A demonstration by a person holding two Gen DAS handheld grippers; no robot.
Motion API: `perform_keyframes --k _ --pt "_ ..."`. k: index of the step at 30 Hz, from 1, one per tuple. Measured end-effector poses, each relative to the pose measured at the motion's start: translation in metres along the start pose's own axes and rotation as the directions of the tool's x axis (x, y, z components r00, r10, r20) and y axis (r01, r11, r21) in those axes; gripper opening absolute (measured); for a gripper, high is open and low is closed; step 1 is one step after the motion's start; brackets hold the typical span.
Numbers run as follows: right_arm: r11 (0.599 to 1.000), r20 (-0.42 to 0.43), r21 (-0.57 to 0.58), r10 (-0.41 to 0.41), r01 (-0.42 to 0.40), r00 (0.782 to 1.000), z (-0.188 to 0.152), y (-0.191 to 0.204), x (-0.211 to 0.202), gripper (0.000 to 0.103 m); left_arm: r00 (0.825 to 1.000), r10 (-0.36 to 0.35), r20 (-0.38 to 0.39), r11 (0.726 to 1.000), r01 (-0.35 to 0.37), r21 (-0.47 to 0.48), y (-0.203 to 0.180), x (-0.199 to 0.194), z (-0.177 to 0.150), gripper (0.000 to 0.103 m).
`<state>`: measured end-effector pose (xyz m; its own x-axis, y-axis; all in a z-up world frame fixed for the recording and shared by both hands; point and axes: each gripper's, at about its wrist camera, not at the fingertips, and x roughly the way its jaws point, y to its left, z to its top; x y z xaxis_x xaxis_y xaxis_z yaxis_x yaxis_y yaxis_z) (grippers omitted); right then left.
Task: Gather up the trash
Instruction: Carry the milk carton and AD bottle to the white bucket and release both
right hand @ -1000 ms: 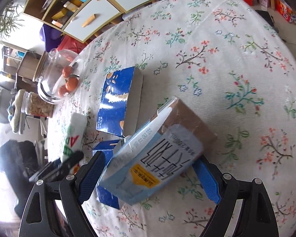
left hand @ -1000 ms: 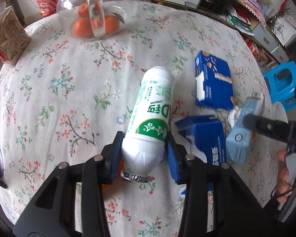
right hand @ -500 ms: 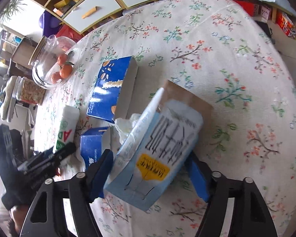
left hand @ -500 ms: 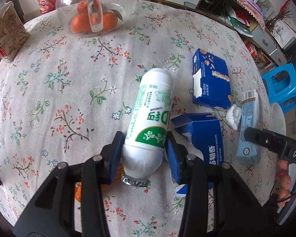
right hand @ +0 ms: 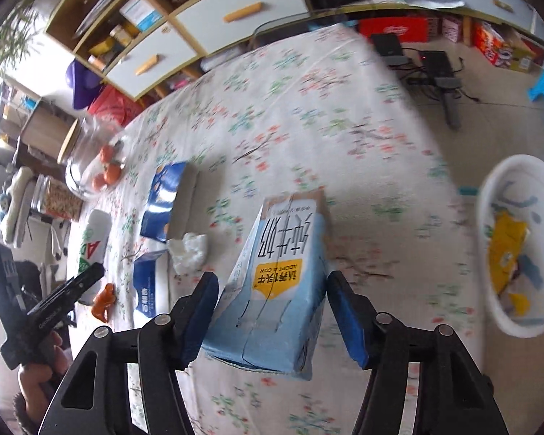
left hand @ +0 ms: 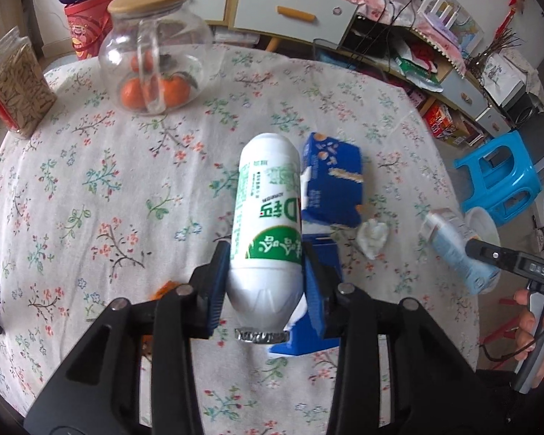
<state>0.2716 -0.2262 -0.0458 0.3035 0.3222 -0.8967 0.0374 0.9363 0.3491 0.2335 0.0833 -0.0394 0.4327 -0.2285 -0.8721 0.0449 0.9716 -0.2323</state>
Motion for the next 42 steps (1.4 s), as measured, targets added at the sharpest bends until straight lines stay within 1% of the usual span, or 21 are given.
perform_keyframes --k 1,4,7,9,10,11,13,14,15,19,23,30,32,33,34,39,42 --pt "1.000 0.005 0.006 -0.001 0.001 1.000 0.000 -0.006 -0.005 0.034 1.000 -0.008 0.004 1.000 0.008 0.004 -0.005 -0.001 0.000 0.040" --pt "0.999 0.021 0.040 -0.006 0.005 1.000 0.001 -0.027 -0.018 0.033 1.000 -0.027 0.005 0.999 0.027 0.022 -0.022 -0.001 -0.001 0.040" --pt "0.997 0.036 0.073 -0.035 0.033 0.999 0.002 -0.049 -0.028 0.033 0.999 -0.040 -0.002 0.998 0.040 0.041 -0.040 0.005 -0.001 0.040" --pt "0.995 0.032 0.094 -0.035 0.032 0.999 -0.001 -0.062 -0.032 0.033 0.999 -0.051 -0.011 0.998 0.051 0.045 -0.050 0.009 -0.001 0.040" --pt "0.995 0.030 0.102 -0.022 0.019 0.999 -0.003 -0.066 -0.033 0.035 0.998 -0.057 -0.014 0.997 0.057 0.045 -0.055 0.011 -0.001 0.040" --pt "0.994 0.025 0.113 0.003 -0.005 1.000 -0.005 -0.069 -0.033 0.039 0.998 -0.063 -0.014 0.997 0.063 0.048 -0.061 0.012 -0.002 0.040" --pt "0.993 0.015 0.115 0.033 -0.035 0.999 -0.010 -0.069 -0.033 0.072 0.998 -0.064 -0.010 0.996 0.065 0.055 -0.069 0.012 -0.004 0.040" --pt "0.993 0.017 0.108 0.040 -0.042 0.999 -0.012 -0.068 -0.034 0.076 0.998 -0.062 -0.008 0.996 0.062 0.058 -0.072 0.012 -0.005 0.040" --pt "0.995 0.013 0.088 0.037 -0.038 0.999 -0.014 -0.063 -0.033 0.076 0.998 -0.061 -0.007 0.996 0.061 0.059 -0.074 0.012 -0.007 0.040" --pt "1.000 -0.018 0.006 0.010 -0.009 1.000 -0.020 -0.042 -0.024 0.076 0.999 -0.051 -0.013 0.997 0.051 0.059 -0.075 0.011 -0.013 0.040" --pt "0.997 -0.057 -0.067 -0.034 0.030 0.998 -0.027 -0.018 -0.004 0.076 0.999 -0.036 -0.018 0.998 0.037 0.048 -0.065 0.008 -0.020 0.040" --pt "0.984 -0.097 -0.150 -0.116 0.100 0.989 -0.032 0.010 0.028 0.076 1.000 -0.015 -0.026 0.999 0.016 0.032 -0.050 0.002 -0.032 0.040" --pt "0.979 -0.110 -0.159 -0.144 0.126 0.983 -0.033 0.012 0.036 0.067 1.000 -0.014 -0.026 0.999 0.015 0.031 -0.048 0.000 -0.035 0.040" --pt "0.978 -0.116 -0.163 -0.149 0.129 0.982 -0.033 0.012 0.039 0.059 1.000 -0.015 -0.025 0.999 0.016 0.031 -0.047 -0.001 -0.036 0.040" --pt "0.978 -0.121 -0.166 -0.149 0.128 0.981 -0.032 0.012 0.040 0.059 1.000 -0.016 -0.024 0.999 0.017 0.032 -0.046 -0.002 -0.036 0.040" --pt "0.979 -0.065 -0.163 -0.136 0.124 0.989 -0.025 0.013 0.023 0.059 0.999 -0.032 -0.017 0.999 0.032 0.036 -0.049 -0.006 -0.033 0.040" --pt "0.985 -0.036 -0.132 -0.120 0.114 0.992 -0.020 0.002 0.007 0.059 0.999 -0.048 -0.014 0.998 0.049 0.048 -0.058 -0.005 -0.030 0.040"
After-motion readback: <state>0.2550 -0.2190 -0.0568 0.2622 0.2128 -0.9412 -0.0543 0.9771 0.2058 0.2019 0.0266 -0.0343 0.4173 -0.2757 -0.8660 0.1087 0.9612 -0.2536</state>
